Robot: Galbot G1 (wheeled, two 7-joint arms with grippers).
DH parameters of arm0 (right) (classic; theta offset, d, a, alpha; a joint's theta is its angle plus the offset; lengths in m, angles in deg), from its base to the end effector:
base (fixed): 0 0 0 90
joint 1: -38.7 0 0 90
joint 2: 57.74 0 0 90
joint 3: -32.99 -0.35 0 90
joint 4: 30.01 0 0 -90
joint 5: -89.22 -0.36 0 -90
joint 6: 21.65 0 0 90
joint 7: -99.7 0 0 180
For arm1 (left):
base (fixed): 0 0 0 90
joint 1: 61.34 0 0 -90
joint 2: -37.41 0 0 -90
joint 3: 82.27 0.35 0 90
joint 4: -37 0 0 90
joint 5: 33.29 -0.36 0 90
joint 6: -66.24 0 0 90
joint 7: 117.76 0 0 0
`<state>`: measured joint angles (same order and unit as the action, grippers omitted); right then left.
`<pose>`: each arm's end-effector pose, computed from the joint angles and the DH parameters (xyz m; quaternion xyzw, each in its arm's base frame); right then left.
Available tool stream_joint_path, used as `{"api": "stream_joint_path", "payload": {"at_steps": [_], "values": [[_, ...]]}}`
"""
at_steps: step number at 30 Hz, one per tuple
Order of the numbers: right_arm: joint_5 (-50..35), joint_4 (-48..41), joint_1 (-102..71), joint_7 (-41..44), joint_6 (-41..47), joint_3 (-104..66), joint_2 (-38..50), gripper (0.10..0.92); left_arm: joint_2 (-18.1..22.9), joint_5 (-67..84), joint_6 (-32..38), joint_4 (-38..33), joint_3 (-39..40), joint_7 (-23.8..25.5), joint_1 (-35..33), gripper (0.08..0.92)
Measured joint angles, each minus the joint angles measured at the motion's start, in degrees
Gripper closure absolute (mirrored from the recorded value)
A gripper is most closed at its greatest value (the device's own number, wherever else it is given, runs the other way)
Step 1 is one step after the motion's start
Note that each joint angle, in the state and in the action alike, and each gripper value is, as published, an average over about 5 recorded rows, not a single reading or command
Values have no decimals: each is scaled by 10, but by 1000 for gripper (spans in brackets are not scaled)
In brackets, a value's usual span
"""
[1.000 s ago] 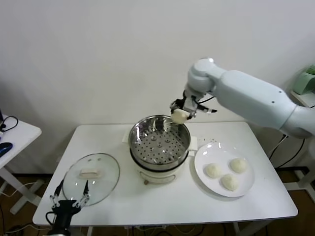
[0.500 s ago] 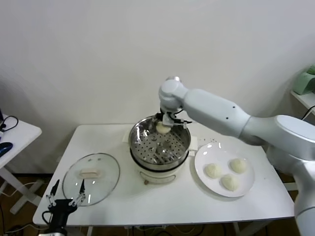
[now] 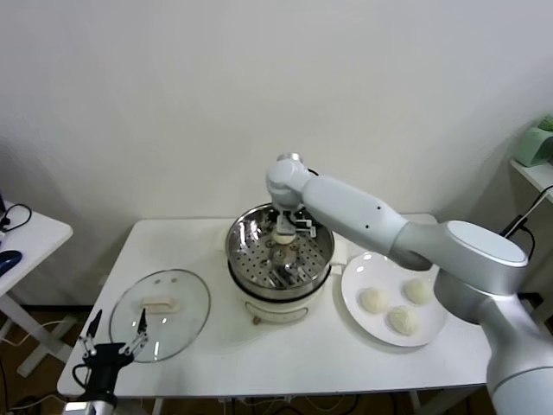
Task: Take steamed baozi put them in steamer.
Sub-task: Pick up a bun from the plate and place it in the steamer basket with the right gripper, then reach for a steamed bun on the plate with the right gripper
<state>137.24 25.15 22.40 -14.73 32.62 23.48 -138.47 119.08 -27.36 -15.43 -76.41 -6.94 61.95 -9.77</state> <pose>0.5851 0.1981 -0.1202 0.5565 -0.0278 0.8303 0.0119 0.1306 0.1128 -0.3496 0.0751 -0.9928 -0.0819 0.0440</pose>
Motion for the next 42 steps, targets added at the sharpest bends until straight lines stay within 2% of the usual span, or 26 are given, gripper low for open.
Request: {"api": "stream_joint_path", "payload": {"at_steps": [7, 14, 24, 32, 42], "values": [[24, -13, -10, -6, -10, -11, -10, 289, 1, 3, -2, 4, -1, 0, 1, 177], [31, -18, -15, -11, -18, -16, -14, 208, 5, 6, -9, 0, 0, -1, 5, 177], [-16, 13, 15, 11, -28, -6, 8, 203, 6, 13, -14, -4, -3, -3, 3, 177], [-145, 87, 87, 32, 3, 35, 91, 203, 6, 10, -24, -8, 4, -4, 12, 177], [-429, 146, 157, 46, 190, 121, 265, 203, 1, 13, -37, -16, 18, -3, 26, 177]]}}
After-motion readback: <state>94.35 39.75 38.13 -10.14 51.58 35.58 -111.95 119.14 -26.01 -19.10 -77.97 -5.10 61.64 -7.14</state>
